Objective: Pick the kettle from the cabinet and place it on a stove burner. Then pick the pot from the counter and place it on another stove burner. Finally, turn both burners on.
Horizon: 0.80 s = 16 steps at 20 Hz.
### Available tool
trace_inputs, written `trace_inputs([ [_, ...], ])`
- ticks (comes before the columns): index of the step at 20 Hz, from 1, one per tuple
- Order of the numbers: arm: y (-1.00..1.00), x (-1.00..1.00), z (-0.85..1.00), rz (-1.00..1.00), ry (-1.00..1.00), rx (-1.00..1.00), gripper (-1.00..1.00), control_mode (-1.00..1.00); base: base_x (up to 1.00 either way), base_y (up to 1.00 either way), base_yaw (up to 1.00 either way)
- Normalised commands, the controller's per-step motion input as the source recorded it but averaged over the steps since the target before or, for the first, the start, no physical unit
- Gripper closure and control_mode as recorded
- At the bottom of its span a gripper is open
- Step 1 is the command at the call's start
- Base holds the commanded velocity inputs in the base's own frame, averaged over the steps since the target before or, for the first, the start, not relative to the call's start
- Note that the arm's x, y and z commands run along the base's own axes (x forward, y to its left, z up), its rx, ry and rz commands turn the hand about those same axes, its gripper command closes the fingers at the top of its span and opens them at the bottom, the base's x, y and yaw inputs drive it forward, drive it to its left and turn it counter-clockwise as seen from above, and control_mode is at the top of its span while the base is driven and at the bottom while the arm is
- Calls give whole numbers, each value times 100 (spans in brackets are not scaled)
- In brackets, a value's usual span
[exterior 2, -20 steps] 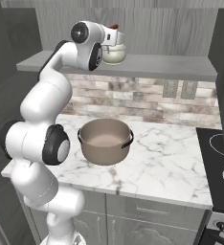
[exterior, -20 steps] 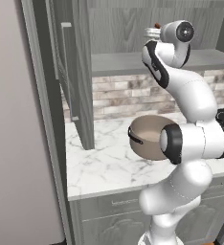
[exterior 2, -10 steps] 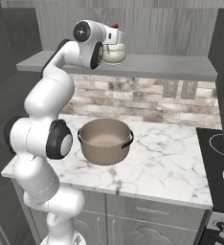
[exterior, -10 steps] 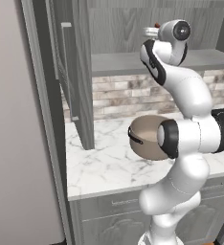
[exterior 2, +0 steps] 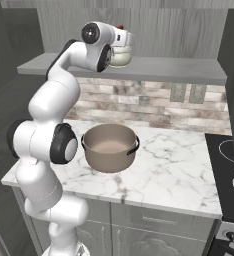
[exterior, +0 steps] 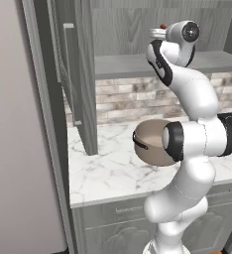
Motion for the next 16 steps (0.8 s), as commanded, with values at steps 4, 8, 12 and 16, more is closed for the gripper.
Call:
trace_inputs([
  [4, -7, 3, -5, 0, 0, 0, -100, -100, 0, 0, 0],
  [8, 0, 1, -6, 0, 0, 0, -100, -100, 0, 0, 0],
  [12, 0, 0, -6, 0, 0, 0, -100, -100, 0, 0, 0],
  [16, 0, 0, -4, 0, 0, 0, -100, -100, 0, 0, 0],
])
